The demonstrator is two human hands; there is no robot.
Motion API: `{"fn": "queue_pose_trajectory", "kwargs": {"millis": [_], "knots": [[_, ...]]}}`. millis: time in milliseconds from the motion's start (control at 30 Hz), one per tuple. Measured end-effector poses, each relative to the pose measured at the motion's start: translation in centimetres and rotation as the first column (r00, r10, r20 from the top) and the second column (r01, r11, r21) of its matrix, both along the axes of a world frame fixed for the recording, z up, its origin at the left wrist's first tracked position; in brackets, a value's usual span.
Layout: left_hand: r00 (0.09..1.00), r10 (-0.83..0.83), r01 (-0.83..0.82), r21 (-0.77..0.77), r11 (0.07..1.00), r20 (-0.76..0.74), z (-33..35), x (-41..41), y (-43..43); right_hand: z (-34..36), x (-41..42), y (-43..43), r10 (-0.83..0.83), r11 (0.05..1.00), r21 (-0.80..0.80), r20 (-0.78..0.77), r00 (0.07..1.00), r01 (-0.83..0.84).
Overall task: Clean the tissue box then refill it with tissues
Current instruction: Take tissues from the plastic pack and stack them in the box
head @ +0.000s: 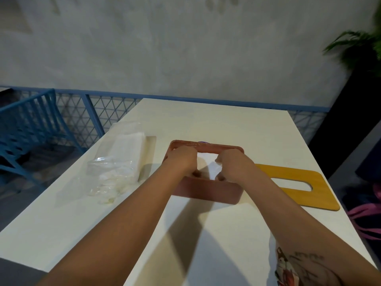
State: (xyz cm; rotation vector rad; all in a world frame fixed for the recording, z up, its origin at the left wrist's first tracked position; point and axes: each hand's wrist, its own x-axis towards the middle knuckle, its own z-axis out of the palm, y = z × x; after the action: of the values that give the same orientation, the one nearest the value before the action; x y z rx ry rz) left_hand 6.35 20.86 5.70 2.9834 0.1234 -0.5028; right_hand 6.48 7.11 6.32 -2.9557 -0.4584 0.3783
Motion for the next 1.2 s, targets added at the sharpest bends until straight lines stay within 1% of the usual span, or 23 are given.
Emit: {"fn": "queue_pose_trajectory", "kwargs": {"millis": [67, 167, 300, 400, 567, 667, 767, 833, 933, 967, 1067, 1133, 1200], "knots": [[0.999, 0.014, -0.013, 0.008, 1.000, -0.042, -0.1, 0.3, -0.1, -0.3, -0.1, -0.1, 0.031, 0.999, -0.010, -0.015, 0.999, -0.031], [0.997, 0.027, -0.025, 0.019, 1.000, -0.077, -0.2, 0.5, -0.2, -0.5, 0.0, -0.1, 0.120, 0.989, -0.082, -0.006, 0.993, -0.120], [0.992, 0.033, -0.026, 0.058, 0.998, -0.125, -0.4, 1.0, -0.5, -0.5, 0.8, 0.0, 0.208, 0.970, -0.131, 0.000, 0.978, -0.207], [0.995, 0.010, -0.003, 0.075, 0.997, -0.098, -0.5, 0.9, -0.6, -0.7, 1.3, 0.2, 0.209, 0.970, -0.123, -0.005, 0.978, -0.208], [1.000, -0.007, 0.006, 0.070, 0.998, 0.015, -0.6, -0.1, -0.2, -1.2, 1.2, 0.6, 0.207, 0.972, -0.115, 0.029, 0.978, -0.203], [1.000, 0.002, -0.002, 0.029, 1.000, 0.005, -0.2, -0.4, -0.1, -1.1, 1.5, 0.1, 0.190, 0.976, -0.113, 0.037, 0.981, -0.184], [1.000, 0.008, -0.008, -0.036, 0.999, -0.003, 0.5, -0.7, 0.4, -0.5, 1.6, 0.0, 0.183, 0.973, -0.147, 0.014, 0.983, -0.179], [0.998, 0.007, -0.001, -0.090, 0.996, 0.066, 1.0, -1.5, 1.4, 0.1, 1.6, 0.2, 0.150, 0.981, -0.127, -0.001, 0.989, -0.149], [0.967, 0.027, 0.027, -0.208, 0.978, 0.254, 1.8, -3.0, 3.5, 0.7, 1.6, 0.6, 0.114, 0.989, -0.092, -0.001, 0.993, -0.114], [0.949, 0.051, 0.029, -0.249, 0.968, 0.310, 2.1, -3.7, 4.2, 0.7, 1.5, 0.9, 0.106, 0.991, -0.084, 0.030, 0.994, -0.103], [0.887, 0.131, 0.024, -0.328, 0.944, 0.443, 3.0, -5.6, 6.3, 1.0, 0.4, 2.8, 0.061, 0.998, 0.016, 0.151, 0.987, -0.064], [0.848, 0.175, 0.025, -0.368, 0.930, 0.500, 3.4, -7.1, 8.3, 1.3, -1.2, 5.2, 0.076, 0.991, 0.085, 0.254, 0.964, -0.101], [0.814, 0.188, 0.038, -0.373, 0.927, 0.550, 3.4, -8.7, 10.4, 1.6, -3.1, 7.7, 0.096, 0.971, 0.178, 0.332, 0.938, -0.163]]}}
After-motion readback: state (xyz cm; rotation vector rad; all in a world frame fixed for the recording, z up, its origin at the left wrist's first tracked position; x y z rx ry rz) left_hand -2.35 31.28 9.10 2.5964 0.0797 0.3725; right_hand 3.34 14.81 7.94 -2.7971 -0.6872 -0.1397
